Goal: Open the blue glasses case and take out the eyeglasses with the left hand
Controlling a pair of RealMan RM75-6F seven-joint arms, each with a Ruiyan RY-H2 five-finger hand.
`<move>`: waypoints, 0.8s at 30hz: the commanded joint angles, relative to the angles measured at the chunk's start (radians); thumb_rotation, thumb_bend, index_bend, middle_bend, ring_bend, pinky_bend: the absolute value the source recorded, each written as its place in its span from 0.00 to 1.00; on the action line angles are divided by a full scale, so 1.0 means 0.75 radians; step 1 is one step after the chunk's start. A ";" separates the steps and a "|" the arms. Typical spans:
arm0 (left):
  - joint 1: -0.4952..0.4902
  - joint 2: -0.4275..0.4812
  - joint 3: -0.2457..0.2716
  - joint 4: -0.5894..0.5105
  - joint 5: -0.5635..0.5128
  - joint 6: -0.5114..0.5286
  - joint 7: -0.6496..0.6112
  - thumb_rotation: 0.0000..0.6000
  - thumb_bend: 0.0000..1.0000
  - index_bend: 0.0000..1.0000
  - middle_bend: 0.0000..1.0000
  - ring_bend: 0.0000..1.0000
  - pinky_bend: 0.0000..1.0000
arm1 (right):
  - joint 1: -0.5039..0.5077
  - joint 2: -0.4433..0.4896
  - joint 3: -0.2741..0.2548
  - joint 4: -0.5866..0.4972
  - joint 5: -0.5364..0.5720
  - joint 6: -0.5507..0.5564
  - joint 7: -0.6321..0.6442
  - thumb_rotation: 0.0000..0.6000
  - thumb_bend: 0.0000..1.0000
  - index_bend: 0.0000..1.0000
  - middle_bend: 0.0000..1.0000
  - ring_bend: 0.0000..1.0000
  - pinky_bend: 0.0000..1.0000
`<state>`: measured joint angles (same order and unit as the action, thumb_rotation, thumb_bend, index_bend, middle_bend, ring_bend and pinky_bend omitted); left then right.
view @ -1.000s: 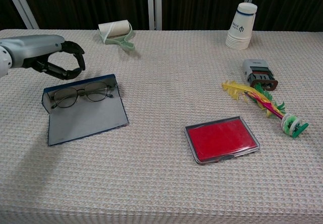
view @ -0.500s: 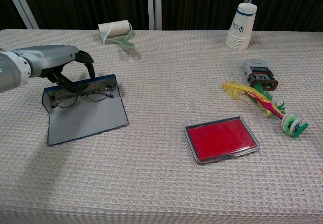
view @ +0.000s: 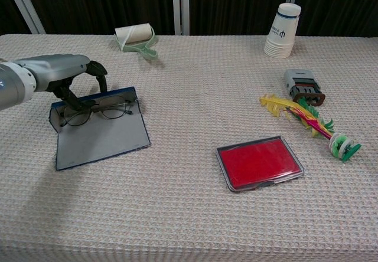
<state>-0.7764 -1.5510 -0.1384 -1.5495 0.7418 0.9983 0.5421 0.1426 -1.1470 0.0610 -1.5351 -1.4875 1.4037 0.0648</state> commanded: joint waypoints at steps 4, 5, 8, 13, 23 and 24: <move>-0.006 0.003 -0.003 -0.005 -0.011 -0.009 -0.001 1.00 0.47 0.40 0.09 0.07 0.09 | -0.001 -0.001 0.001 0.003 0.002 0.000 0.003 1.00 0.18 0.04 0.08 0.00 0.06; -0.007 0.002 -0.004 -0.004 -0.012 -0.010 0.000 1.00 0.48 0.41 0.09 0.07 0.09 | -0.002 -0.001 0.001 0.004 0.002 -0.001 0.004 1.00 0.18 0.04 0.08 0.00 0.06; -0.009 -0.003 -0.009 0.000 -0.016 -0.008 -0.008 1.00 0.51 0.42 0.09 0.07 0.09 | -0.002 -0.001 0.001 0.005 0.006 -0.003 0.005 1.00 0.18 0.04 0.08 0.00 0.06; -0.007 -0.014 -0.015 0.013 0.000 0.009 -0.020 1.00 0.53 0.45 0.10 0.07 0.09 | -0.002 0.000 0.003 0.004 0.009 -0.005 0.005 1.00 0.18 0.04 0.08 0.00 0.06; 0.076 -0.145 -0.053 0.231 0.321 0.178 -0.342 1.00 0.53 0.47 0.11 0.07 0.09 | -0.007 0.001 0.006 0.001 0.017 -0.002 0.004 1.00 0.18 0.04 0.08 0.00 0.06; 0.083 -0.163 -0.057 0.267 0.356 0.195 -0.386 1.00 0.53 0.47 0.11 0.07 0.09 | -0.007 0.001 0.007 0.000 0.018 -0.002 0.004 1.00 0.18 0.04 0.08 0.00 0.06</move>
<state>-0.7388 -1.6302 -0.1710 -1.4227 0.9277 1.0992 0.3388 0.1375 -1.1463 0.0659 -1.5349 -1.4742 1.4021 0.0679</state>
